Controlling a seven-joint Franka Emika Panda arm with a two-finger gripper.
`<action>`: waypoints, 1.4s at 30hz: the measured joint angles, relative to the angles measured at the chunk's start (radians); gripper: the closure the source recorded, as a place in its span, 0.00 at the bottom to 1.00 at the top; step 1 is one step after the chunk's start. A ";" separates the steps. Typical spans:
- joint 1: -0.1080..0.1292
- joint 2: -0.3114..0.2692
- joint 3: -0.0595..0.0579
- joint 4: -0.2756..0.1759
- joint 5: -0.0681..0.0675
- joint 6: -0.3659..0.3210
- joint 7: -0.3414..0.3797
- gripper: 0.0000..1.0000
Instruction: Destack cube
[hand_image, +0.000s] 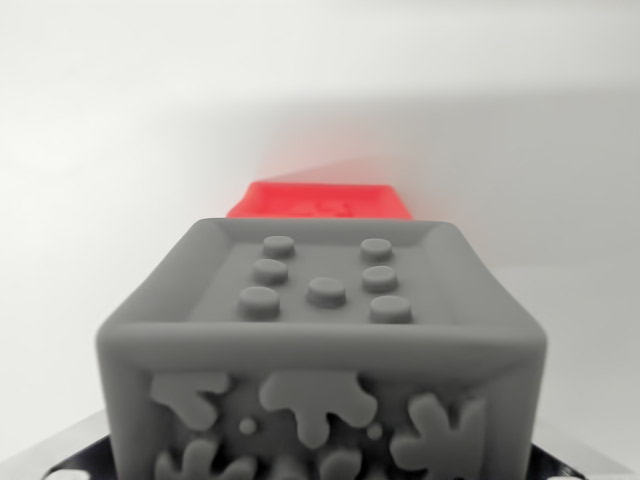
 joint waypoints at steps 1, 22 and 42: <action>0.000 -0.004 0.000 0.000 0.000 -0.003 0.000 1.00; 0.003 -0.094 -0.006 -0.001 -0.002 -0.091 0.001 1.00; 0.009 -0.182 -0.007 -0.045 -0.008 -0.141 0.006 1.00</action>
